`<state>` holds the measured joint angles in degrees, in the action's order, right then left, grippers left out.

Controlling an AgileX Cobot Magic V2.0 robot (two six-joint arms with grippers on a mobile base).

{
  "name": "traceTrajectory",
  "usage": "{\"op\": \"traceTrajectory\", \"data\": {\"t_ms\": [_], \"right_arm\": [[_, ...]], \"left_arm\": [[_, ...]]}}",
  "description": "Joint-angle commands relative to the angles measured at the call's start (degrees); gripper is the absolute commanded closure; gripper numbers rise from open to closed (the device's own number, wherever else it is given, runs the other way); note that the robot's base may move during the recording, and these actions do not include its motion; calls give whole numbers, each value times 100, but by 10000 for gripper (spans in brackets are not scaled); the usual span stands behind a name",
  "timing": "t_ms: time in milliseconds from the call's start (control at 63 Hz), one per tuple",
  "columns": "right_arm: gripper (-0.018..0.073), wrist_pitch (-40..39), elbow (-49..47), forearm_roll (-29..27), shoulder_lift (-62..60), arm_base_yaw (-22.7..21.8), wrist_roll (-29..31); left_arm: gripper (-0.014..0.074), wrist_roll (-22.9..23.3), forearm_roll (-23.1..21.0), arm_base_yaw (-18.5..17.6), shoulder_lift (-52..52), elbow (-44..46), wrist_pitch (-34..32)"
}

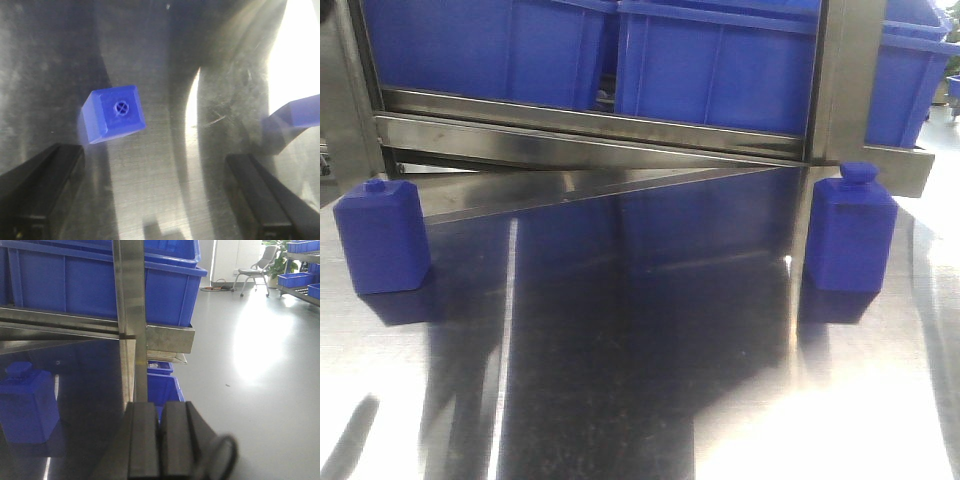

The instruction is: Pick and sort blue part to right shelf

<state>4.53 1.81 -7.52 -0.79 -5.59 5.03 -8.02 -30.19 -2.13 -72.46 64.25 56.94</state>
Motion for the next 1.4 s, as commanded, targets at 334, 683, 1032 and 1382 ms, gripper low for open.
{"op": "traceTrajectory", "data": {"t_ms": [334, 683, 1032, 1382], "right_arm": [[494, -488, -129, 34, -100, 17, 17], [494, -488, -129, 34, -100, 17, 17], [494, -488, -129, 34, -100, 17, 17], [494, -488, -129, 34, -100, 17, 17]], "left_arm": [[41, 1993, 1989, -1062, -1534, 1568, 687], [41, 2652, 2343, -1314, -2249, 1580, 455], [41, 2652, 2353, -1314, -2794, 1580, 375], [188, 2652, 2342, -1314, -2967, 1580, 421]]}}
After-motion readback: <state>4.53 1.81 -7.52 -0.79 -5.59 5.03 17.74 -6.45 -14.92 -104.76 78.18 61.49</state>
